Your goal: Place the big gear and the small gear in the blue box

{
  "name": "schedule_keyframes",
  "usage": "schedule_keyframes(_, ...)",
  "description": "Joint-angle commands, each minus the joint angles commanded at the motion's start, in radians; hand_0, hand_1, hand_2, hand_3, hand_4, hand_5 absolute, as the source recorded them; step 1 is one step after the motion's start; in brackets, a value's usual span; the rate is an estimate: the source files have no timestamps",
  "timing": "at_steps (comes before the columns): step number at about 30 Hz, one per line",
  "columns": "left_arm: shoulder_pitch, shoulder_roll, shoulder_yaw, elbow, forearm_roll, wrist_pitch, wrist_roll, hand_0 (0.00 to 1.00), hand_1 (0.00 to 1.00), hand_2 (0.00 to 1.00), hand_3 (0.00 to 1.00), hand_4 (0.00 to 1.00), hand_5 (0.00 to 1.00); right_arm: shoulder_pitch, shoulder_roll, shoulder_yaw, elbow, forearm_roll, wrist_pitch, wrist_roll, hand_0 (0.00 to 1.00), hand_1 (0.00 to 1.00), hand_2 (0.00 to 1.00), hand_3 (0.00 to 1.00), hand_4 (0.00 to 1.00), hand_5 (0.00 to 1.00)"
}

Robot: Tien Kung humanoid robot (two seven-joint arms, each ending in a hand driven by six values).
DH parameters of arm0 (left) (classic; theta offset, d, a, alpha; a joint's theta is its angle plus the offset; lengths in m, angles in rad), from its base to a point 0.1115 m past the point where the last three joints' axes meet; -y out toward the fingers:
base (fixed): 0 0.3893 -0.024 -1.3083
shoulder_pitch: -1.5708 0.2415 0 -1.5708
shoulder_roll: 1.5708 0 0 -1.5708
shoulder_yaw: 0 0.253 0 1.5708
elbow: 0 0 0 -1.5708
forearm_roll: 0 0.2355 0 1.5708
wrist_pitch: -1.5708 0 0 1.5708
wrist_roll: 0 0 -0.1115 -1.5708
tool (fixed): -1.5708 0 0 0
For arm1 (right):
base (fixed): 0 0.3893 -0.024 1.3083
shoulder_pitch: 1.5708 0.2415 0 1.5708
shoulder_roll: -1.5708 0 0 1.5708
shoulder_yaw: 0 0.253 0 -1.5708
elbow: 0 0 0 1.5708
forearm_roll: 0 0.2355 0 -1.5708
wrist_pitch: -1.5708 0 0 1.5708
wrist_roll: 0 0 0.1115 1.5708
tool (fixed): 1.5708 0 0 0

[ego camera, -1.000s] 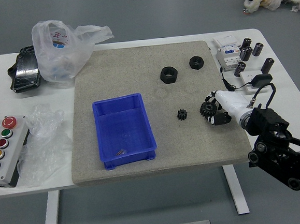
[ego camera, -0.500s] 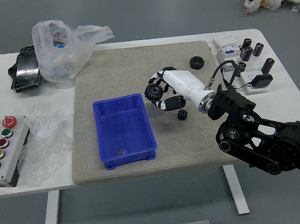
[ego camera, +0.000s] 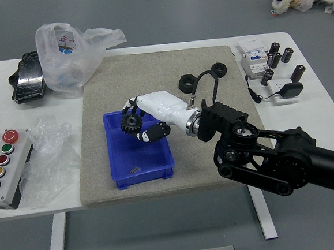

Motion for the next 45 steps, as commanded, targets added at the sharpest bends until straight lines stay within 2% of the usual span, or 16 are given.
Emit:
schedule_keyframes(1, 0.000, 0.000, -0.001, 0.000, 0.001, 0.000, 0.001, 0.726, 0.655, 0.659, 0.754, 0.743, 0.454, 0.001, 0.002, 0.000, -0.002, -0.005, 0.004, -0.003, 0.581, 0.627, 0.610, 0.517, 0.401, 0.002)
schedule_keyframes(2, 0.000, -0.001, -0.001, 0.000, 0.002, 0.000, 0.001, 0.726, 0.654, 0.659, 0.754, 0.743, 0.454, 0.001, 0.004, -0.001, -0.004, -0.010, 0.007, -0.007, 0.623, 0.706, 0.738, 0.709, 0.484, 0.120)
schedule_keyframes(7, -0.003, -0.002, 0.000, -0.001, 0.001, 0.000, 0.001, 0.726, 0.654, 0.659, 0.754, 0.743, 0.454, -0.001, 0.007, 0.001, -0.013, -0.028, 0.013, -0.019, 0.623, 0.706, 0.738, 0.709, 0.484, 0.120)
schedule_keyframes(8, -0.003, -0.001, 0.000, -0.001, 0.001, 0.000, 0.001, 0.725, 0.655, 0.659, 0.753, 0.743, 0.454, -0.001, 0.007, 0.001, -0.013, -0.030, 0.015, -0.021, 0.659, 0.750, 0.808, 0.878, 0.699, 0.146)
schedule_keyframes(17, -0.003, -0.003, 0.001, -0.001, 0.002, -0.001, 0.000, 0.726, 0.655, 0.659, 0.753, 0.743, 0.456, -0.013, 0.003, 0.019, -0.019, -0.056, 0.018, -0.030, 0.666, 0.754, 0.815, 0.892, 0.695, 0.134)
schedule_keyframes(24, -0.002, -0.001, -0.001, 0.000, 0.004, -0.002, 0.000, 0.726, 0.655, 0.659, 0.754, 0.744, 0.455, -0.041, -0.024, 0.081, -0.011, -0.065, -0.004, -0.025, 0.666, 0.757, 0.815, 0.892, 0.729, 0.154)
schedule_keyframes(25, -0.002, -0.001, -0.001, 0.000, 0.004, -0.002, -0.001, 0.726, 0.655, 0.659, 0.754, 0.744, 0.455, -0.052, -0.034, 0.102, -0.007, -0.065, -0.009, -0.024, 0.666, 0.757, 0.815, 0.892, 0.729, 0.154)
schedule_keyframes(26, -0.002, -0.001, -0.001, 0.000, 0.004, -0.002, -0.001, 0.726, 0.655, 0.659, 0.754, 0.744, 0.455, -0.065, -0.048, 0.123, -0.002, -0.065, -0.014, -0.025, 0.615, 0.736, 0.790, 0.865, 0.732, 0.153)
schedule_keyframes(31, -0.001, -0.004, 0.002, 0.000, -0.002, -0.001, -0.003, 0.726, 0.655, 0.659, 0.754, 0.744, 0.455, -0.143, -0.121, 0.219, 0.014, -0.056, -0.017, -0.038, 0.615, 0.736, 0.790, 0.865, 0.732, 0.153)
schedule_keyframes(32, 0.000, -0.005, 0.001, 0.000, -0.001, -0.001, -0.003, 0.726, 0.655, 0.659, 0.754, 0.744, 0.454, -0.163, -0.136, 0.238, 0.021, -0.057, -0.019, -0.040, 0.484, 0.680, 0.761, 0.850, 0.737, 0.151)
schedule_keyframes(36, 0.002, -0.006, 0.001, 0.001, -0.002, -0.001, -0.004, 0.726, 0.655, 0.659, 0.754, 0.744, 0.454, -0.247, -0.169, 0.292, 0.048, -0.067, -0.033, -0.048, 0.484, 0.680, 0.761, 0.850, 0.737, 0.151)
schedule_keyframes(40, 0.003, -0.008, -0.001, 0.002, 0.001, -0.003, -0.004, 0.726, 0.655, 0.659, 0.754, 0.743, 0.454, -0.303, -0.162, 0.297, 0.039, -0.068, -0.042, -0.050, 0.461, 0.668, 0.753, 0.844, 0.739, 0.148)
schedule_keyframes(45, -0.001, -0.006, -0.001, 0.003, 0.005, -0.004, -0.006, 0.726, 0.655, 0.659, 0.754, 0.743, 0.454, -0.307, -0.132, 0.262, 0.005, -0.066, -0.043, -0.048, 0.455, 0.667, 0.752, 0.841, 0.741, 0.149)
